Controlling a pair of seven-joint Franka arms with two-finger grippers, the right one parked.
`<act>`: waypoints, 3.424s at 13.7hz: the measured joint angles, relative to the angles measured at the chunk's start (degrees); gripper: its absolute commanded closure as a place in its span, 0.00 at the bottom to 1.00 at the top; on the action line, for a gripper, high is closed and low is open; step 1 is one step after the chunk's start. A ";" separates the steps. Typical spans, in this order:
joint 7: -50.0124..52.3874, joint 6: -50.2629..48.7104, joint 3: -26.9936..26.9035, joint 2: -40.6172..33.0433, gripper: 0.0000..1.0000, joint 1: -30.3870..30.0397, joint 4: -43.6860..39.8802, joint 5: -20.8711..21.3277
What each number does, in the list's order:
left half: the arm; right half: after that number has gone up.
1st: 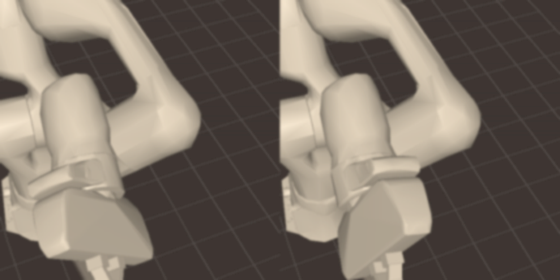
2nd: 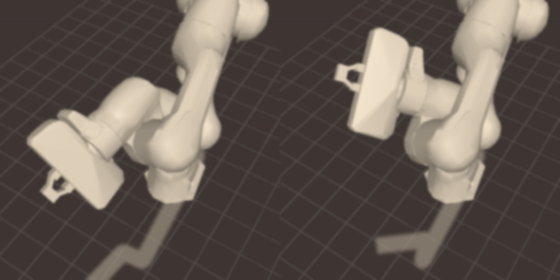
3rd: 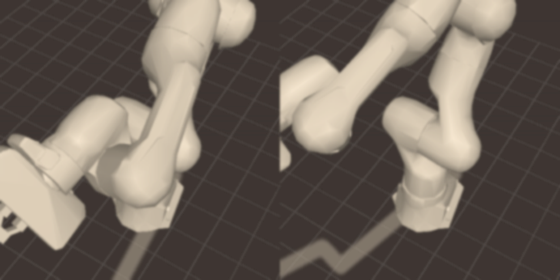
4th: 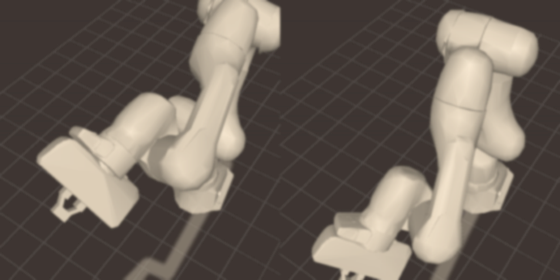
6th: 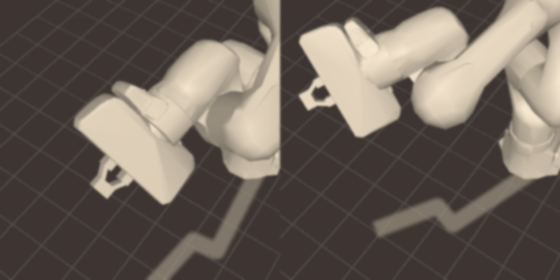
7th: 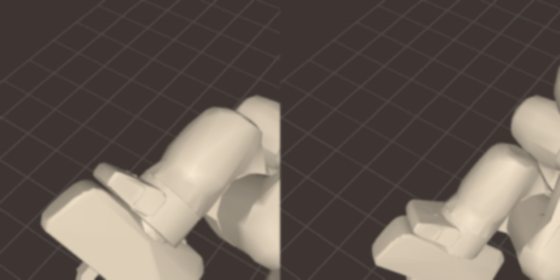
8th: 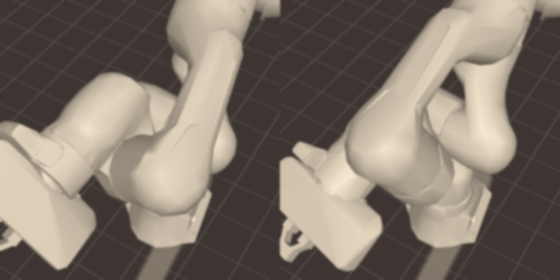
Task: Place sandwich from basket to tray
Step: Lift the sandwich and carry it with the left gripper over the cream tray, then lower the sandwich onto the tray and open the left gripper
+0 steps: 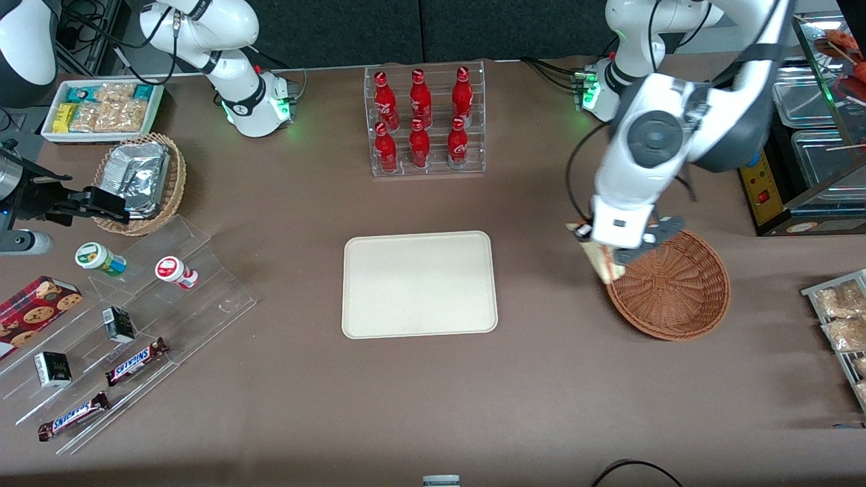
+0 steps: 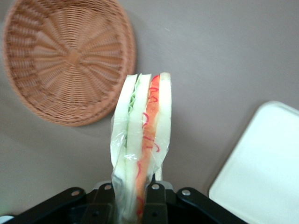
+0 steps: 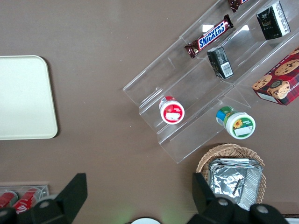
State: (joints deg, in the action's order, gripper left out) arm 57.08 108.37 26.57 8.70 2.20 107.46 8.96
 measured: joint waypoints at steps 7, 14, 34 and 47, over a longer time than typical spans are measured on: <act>0.86 2.76 0.38 17.01 0.80 15.19 -10.83 6.38; 0.86 11.20 0.38 23.71 0.80 20.77 -11.47 7.64; 2.41 18.34 -0.77 33.09 0.01 22.27 -16.71 11.26; 4.63 -2.34 -8.44 19.48 0.00 22.02 -24.99 6.67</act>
State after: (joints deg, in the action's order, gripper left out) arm 61.71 106.03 18.13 28.18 24.22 82.47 15.62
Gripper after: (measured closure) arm 0.004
